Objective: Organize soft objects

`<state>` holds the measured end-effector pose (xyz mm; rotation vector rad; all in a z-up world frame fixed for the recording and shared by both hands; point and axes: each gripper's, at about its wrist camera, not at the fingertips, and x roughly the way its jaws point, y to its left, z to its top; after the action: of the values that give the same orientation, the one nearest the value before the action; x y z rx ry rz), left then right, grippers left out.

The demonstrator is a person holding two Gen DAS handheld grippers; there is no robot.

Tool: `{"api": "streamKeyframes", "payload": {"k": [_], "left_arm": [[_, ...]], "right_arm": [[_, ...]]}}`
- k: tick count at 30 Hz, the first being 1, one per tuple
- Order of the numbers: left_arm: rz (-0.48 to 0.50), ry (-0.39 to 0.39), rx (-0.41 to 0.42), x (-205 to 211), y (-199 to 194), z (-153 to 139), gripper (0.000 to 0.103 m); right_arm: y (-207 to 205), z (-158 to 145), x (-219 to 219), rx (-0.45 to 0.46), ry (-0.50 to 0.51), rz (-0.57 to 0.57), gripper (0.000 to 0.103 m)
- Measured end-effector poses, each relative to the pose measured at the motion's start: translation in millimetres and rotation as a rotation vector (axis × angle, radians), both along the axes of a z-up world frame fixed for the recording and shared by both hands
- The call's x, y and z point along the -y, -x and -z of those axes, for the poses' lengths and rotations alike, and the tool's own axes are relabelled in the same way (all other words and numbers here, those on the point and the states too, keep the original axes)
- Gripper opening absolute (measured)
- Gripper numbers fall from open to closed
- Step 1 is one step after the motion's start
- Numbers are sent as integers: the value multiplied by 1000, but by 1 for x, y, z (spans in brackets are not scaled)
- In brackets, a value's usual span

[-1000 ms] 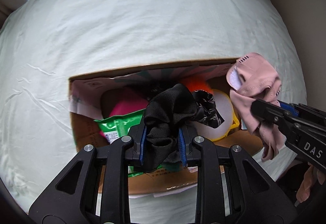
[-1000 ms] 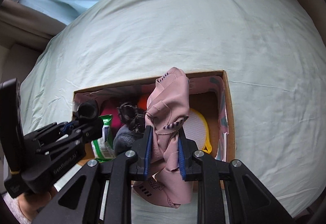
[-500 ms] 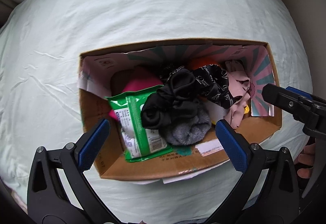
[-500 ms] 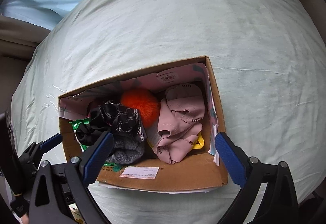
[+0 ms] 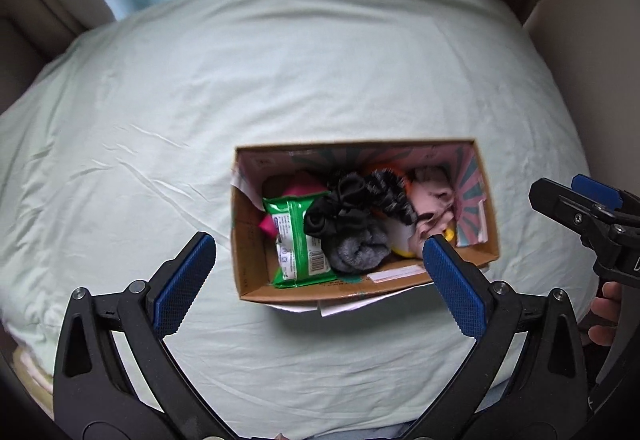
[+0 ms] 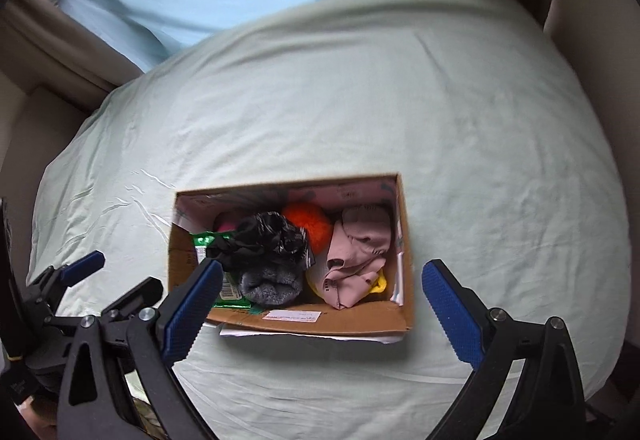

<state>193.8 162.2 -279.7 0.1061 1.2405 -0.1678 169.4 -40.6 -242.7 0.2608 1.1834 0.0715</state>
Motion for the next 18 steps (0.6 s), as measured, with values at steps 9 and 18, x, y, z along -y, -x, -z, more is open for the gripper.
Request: {"api": "streamKeyframes", "payload": {"k": [9, 18], "left_arm": [[-113, 59, 267, -2, 54, -132, 103], [-137, 115, 527, 24, 125, -231, 103]], "right_arm": [[55, -128, 23, 262, 119, -4, 99], [123, -213, 44, 478, 215, 28, 99]]}}
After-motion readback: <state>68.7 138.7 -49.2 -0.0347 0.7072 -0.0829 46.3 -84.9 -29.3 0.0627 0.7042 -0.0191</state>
